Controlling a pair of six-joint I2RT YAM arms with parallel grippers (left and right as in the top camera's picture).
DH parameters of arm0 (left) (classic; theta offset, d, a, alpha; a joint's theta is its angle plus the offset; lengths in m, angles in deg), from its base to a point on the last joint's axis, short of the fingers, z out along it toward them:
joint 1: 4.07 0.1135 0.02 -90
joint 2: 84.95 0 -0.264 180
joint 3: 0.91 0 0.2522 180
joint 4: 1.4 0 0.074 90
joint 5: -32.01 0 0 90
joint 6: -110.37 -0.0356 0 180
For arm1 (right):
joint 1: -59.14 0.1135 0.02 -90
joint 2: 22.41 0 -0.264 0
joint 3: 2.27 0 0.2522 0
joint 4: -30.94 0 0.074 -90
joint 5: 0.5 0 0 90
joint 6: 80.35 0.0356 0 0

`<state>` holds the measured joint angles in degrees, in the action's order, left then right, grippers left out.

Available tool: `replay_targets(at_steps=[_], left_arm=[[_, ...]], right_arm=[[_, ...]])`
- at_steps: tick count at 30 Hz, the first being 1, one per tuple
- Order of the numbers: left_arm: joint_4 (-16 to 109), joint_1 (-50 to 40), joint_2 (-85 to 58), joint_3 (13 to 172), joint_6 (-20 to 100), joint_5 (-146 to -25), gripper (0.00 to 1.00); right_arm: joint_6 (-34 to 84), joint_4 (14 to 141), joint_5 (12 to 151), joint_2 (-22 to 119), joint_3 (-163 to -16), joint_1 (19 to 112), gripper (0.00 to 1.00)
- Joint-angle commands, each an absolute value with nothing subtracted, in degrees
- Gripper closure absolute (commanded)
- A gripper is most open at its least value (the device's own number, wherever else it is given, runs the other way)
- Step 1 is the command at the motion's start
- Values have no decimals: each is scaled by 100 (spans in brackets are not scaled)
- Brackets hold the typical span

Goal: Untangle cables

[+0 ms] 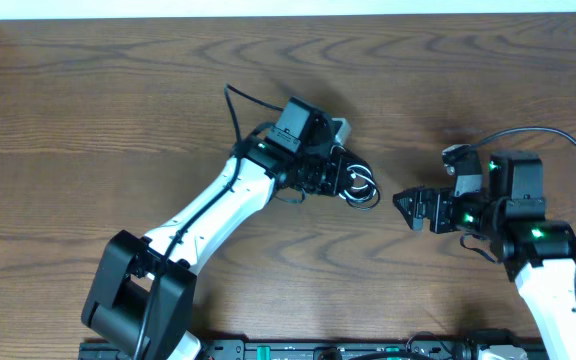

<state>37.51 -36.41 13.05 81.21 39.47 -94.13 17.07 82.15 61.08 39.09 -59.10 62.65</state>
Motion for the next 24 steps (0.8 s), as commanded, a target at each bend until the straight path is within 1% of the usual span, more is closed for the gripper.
replay_targets(at_steps=[1, 2, 3, 4, 5, 6, 10, 17, 23, 24], left_arm=[[4053, -3825, 1279, 8217, 3907, -8985, 92], [4175, -3831, 1279, 8202, 3907, -8609, 92], [4276, -3833, 1279, 8160, 3910, -8093, 83], [4306, -3833, 1294, 8125, 3910, -7653, 61], [4315, -3833, 1336, 8125, 3910, -7341, 50], [4289, -3833, 1371, 8123, 3912, -7175, 45], [4088, -3833, 1414, 8121, 3923, -7142, 44], [3115, -3833, 1882, 8121, 4058, -7140, 44], [2269, -3844, 2140, 8121, 3534, -7140, 44], [2101, -3844, 2190, 8121, 3499, -7138, 30]], right_arm=[[1755, 8152, 5824, 4283, -6021, 6260, 5], [1753, 8132, 5826, 4407, -6021, 6260, 4], [1751, 8119, 5830, 4481, -6021, 6260, 4], [1749, 8115, 5896, 4501, -6021, 6260, 5], [1751, 8115, 5988, 4501, -6021, 6260, 5], [1753, 8119, 6145, 4501, -6021, 6260, 6], [1753, 8154, 6355, 4499, -6021, 6260, 7], [1753, 8159, 6366, 4499, -6021, 6260, 11], [1753, 8159, 6368, 4499, -6021, 6260, 11], [1753, 8156, 6370, 4499, -6021, 6260, 12]])
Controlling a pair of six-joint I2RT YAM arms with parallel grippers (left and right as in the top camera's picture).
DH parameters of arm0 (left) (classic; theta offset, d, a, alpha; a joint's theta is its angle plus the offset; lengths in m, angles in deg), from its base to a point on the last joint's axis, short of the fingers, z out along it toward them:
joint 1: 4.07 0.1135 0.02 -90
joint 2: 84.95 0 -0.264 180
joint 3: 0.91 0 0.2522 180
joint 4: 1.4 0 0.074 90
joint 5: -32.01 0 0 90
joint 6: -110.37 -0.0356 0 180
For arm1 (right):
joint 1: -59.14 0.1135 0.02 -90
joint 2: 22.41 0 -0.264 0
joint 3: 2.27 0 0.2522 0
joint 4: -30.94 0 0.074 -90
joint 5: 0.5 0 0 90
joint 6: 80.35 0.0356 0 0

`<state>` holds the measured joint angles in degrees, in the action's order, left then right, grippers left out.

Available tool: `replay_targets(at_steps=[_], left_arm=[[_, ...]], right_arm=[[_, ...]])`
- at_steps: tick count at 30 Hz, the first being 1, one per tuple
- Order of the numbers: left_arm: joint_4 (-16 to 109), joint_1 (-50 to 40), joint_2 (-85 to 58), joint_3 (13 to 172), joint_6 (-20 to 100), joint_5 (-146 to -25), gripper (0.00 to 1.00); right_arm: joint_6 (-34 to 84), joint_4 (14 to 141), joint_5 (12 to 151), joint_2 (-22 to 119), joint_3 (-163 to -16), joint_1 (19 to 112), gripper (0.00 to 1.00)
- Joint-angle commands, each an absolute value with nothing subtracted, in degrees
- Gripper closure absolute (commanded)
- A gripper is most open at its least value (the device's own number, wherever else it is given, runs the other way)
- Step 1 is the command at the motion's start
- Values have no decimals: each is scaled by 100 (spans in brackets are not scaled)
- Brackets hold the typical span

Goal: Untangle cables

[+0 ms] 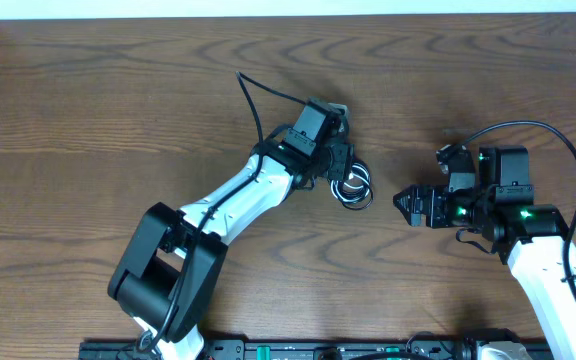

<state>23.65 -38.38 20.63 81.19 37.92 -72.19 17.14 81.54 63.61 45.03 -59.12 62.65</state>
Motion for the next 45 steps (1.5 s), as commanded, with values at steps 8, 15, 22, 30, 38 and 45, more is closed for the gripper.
replay_targets(at_steps=[8, 15, 22, 30, 38, 45], left_arm=[[2770, -3923, 2232, 8121, 4213, -8156, 39], [2971, -4616, 2234, 8121, 3888, -7699, 45], [2934, -4878, 2289, 8121, 3890, -6480, 45], [2938, -5007, 2627, 8123, 3892, -6655, 58], [2986, -5038, 2439, 8130, 3890, -7704, 92], [3257, -4957, 1036, 8208, 3300, -9400, 93]], right_arm=[[1758, 8351, 7351, 4499, -6021, 6256, 11], [1782, 8379, 7351, 4499, -6021, 6256, 11], [1782, 8434, 7345, 4499, -6021, 6256, 11], [1782, 8434, 7330, 4499, -6021, 6256, 10], [1779, 8434, 7330, 4499, -6021, 6256, 10], [1775, 8333, 7109, 4499, -6021, 6254, 4]])
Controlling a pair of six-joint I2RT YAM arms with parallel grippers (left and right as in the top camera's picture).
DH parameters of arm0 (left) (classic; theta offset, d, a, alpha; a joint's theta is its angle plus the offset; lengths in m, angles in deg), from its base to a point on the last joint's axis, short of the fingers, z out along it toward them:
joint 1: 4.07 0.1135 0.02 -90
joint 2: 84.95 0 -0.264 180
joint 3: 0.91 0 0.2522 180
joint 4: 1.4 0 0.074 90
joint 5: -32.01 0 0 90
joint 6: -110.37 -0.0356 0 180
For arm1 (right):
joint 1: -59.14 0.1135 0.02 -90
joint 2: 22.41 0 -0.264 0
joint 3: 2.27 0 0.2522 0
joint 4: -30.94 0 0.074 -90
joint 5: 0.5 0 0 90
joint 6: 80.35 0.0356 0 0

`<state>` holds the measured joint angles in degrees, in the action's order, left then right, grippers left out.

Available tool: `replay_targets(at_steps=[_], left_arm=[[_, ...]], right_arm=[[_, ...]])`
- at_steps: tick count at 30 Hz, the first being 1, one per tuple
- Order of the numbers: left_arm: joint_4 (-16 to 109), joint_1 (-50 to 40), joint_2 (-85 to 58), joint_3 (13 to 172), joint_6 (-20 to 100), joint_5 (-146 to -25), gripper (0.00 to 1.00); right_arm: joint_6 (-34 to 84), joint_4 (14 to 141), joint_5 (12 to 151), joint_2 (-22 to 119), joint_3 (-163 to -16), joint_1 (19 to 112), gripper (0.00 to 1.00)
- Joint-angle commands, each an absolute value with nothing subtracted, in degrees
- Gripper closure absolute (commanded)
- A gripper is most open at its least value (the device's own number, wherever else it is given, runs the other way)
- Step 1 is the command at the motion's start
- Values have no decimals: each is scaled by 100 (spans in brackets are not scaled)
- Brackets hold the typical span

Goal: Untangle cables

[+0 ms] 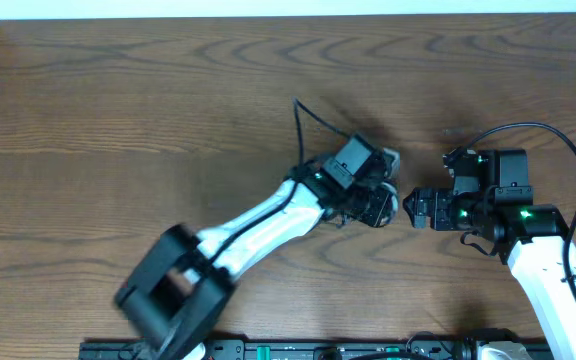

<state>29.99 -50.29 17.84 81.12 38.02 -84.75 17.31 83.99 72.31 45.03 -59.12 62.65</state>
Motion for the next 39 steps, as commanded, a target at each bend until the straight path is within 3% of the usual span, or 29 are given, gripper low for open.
replay_targets(at_steps=[1, 5, 15, 19, 26, 32, 39], left_arm=[[3487, -4906, 879, 8208, 3037, -9393, 92], [4374, -4522, 603, 8208, 2596, -8471, 92], [4490, -3722, 754, 8132, 2598, -8816, 92], [4212, -3383, 754, 8132, 2596, -10707, 92], [3832, -3184, 951, 8132, 2528, -12163, 92], [3799, -3049, 1602, 8132, 2495, -12226, 92], [3624, -2334, 2568, 8132, 2517, -13258, 92]], right_arm=[[1777, 8274, 7144, 4499, -6021, 6254, 5], [1930, 8091, 7139, 4499, -6021, 6256, 8], [1946, 8027, 6501, 4501, -6021, 6256, 8], [1950, 8054, 6790, 4501, -6021, 6256, 12], [2151, 8305, 7375, 4501, -6021, 6256, 14], [2164, 8436, 7378, 4501, -6021, 6256, 14], [2173, 8482, 7459, 4501, -6021, 6256, 15]])
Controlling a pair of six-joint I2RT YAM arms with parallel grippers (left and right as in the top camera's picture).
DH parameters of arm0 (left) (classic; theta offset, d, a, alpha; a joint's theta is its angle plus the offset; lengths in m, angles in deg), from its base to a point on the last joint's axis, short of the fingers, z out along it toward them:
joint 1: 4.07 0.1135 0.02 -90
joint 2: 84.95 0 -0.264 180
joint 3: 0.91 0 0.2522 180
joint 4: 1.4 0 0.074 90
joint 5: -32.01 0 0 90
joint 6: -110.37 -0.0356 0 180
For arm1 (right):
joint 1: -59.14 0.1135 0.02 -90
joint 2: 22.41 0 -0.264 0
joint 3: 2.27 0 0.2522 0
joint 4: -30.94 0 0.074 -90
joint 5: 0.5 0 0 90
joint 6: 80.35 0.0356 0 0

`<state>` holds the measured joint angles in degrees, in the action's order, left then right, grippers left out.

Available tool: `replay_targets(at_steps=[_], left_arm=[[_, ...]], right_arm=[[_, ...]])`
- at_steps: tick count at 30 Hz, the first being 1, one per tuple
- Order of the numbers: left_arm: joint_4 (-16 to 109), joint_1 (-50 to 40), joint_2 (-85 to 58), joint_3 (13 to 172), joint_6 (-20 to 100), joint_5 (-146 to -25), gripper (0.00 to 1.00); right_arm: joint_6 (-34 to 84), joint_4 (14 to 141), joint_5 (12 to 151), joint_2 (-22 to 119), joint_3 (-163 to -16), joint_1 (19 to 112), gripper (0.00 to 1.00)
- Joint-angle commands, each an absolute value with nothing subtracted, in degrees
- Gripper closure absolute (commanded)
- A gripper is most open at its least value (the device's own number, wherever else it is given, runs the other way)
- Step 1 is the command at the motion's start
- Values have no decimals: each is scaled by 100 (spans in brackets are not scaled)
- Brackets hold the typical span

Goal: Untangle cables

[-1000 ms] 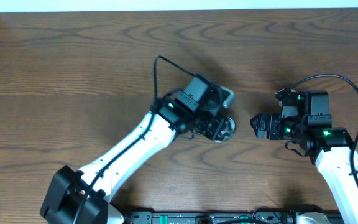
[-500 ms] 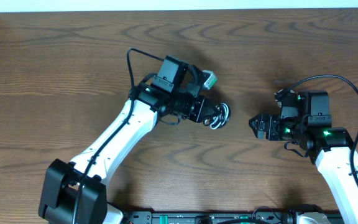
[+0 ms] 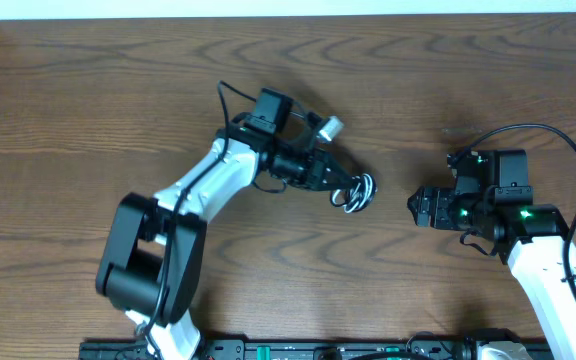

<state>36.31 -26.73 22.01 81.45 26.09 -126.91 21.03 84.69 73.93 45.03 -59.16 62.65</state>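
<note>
A small tangled bundle of black and white cable [image 3: 358,192] lies on the wooden table near its middle. My left gripper [image 3: 338,182] reaches in from the upper left with its tips at the bundle's left edge, shut on the cable. A silver cylindrical part [image 3: 330,126] shows just above the left wrist. To the right, my right gripper [image 3: 416,207] points left at the bundle with a bare strip of table between them. This view does not show how its jaws stand. Nothing visible hangs from it.
The wooden table [image 3: 88,90] spreads wide on the left and far side. A black cable [image 3: 548,135] arcs over the right arm. A black rail with equipment [image 3: 318,350] runs along the near edge.
My left arm has swung back to the upper left, so the cable bundle now sits apart from the right gripper instead of right against it. The right arm has hardly shifted.
At first my left gripper held the bundle left of centre, with the right gripper waiting apart on the right. The left arm then stood closer, until the bundle met the right gripper's tips. Now the left gripper and bundle are back further left.
</note>
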Motion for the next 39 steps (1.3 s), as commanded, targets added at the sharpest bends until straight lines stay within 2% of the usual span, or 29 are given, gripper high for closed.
replay_targets(at_steps=[1, 4, 5, 7, 8, 10, 11, 16, 20, 22, 24, 29, 34, 37, 39], left_arm=[[3624, -2251, 2664, 8132, 2517, -13238, 92], [3631, -1905, 2933, 8132, 2515, -12683, 91], [3657, -1803, 2973, 8132, 2515, -12499, 83], [3699, -1621, 2984, 8132, 2515, -12145, 45], [3718, -1499, 2979, 8132, 2517, -11905, 32], [3791, -1326, 2979, 8132, 2519, -11557, 20], [3972, -1169, 2977, 8132, 2535, -11017, 8], [4663, -981, 2933, 8134, 2533, -9649, 7], [4687, -988, 2745, 8136, 2546, -9310, 6], [4750, -988, 2527, 8138, 2950, -8416, 6], [4750, -994, 2348, 8138, 2965, -8569, 6], [4582, -1031, 2168, 8138, 2965, -10276, 6], [4239, -1481, 2168, 8138, 2970, -10241, 7], [3970, -1965, 2168, 8138, 2974, -9623, 29], [3893, -2257, 2171, 8138, 3088, -9122, 33]], right_arm=[[2186, 8484, 7456, 4501, -6021, 6256, 15], [2186, 8550, 7459, 4501, -6021, 6254, 14], [2186, 8576, 7459, 4501, -6021, 6256, 14], [2184, 8609, 7459, 4501, -6021, 6254, 14], [2184, 8622, 7459, 4501, -6021, 6254, 14], [2184, 8646, 7459, 4501, -6021, 6256, 14], [2184, 8655, 7459, 4501, -6021, 6256, 14], [2184, 8655, 7459, 4501, -6021, 6256, 14], [2184, 8655, 7459, 4501, -6021, 6256, 13], [2184, 8650, 7459, 4501, -6021, 6256, 13], [2184, 8648, 7459, 4501, -6021, 6256, 13], [2184, 8648, 7459, 4501, -6021, 6256, 13], [2186, 8650, 7456, 4501, -6021, 6256, 13], [2186, 8653, 7456, 4501, -6021, 6256, 13], [2186, 8653, 7456, 4501, -6021, 6256, 13]])
